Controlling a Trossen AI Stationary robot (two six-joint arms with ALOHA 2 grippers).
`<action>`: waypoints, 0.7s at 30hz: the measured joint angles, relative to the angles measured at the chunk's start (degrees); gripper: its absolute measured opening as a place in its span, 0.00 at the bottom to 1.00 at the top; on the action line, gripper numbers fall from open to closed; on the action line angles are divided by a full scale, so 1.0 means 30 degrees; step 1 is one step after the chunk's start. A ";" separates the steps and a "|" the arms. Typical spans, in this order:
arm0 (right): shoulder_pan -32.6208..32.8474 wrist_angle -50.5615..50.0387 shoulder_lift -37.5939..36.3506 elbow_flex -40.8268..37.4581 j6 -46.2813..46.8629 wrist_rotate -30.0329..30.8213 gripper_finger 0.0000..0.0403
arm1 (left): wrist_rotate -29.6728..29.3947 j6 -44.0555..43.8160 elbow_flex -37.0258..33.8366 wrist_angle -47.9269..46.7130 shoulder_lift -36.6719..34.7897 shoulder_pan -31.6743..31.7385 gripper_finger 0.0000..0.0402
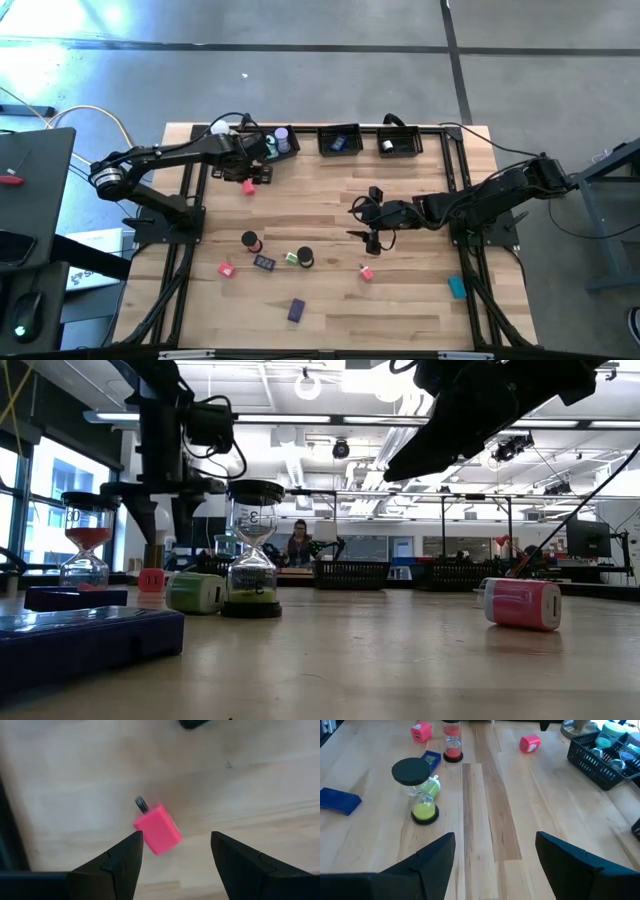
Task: Pick & Place Office items
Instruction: Put the top pink charger adapter into the right black bin
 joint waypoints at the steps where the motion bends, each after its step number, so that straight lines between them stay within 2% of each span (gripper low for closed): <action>1: 0.0000 0.0000 0.0000 0.0000 0.0000 0.0000 0.66 | -0.0274 0.0304 0.0000 -0.0031 0.0000 -0.0002 0.56; 6: 0.0241 -0.0006 0.0000 0.0000 -0.0094 0.0007 0.66 | -0.0480 0.0202 0.0000 -0.0044 0.0000 0.0004 0.59; 10: 0.0524 -0.0003 0.0000 0.0000 -0.0493 0.0036 0.66 | -0.0507 0.0561 0.0000 -0.0046 0.0004 -0.0002 0.66; 15: 0.0656 -0.0007 0.0000 0.0000 -0.0443 0.0050 0.66 | -0.0946 -0.1381 0.0000 -0.0029 0.0000 -0.0002 0.76; 21: 0.0641 -0.0138 0.0000 0.0000 -0.0393 0.0058 0.66 | -0.0841 -0.1761 0.0000 -0.0073 0.0277 -0.0098 0.77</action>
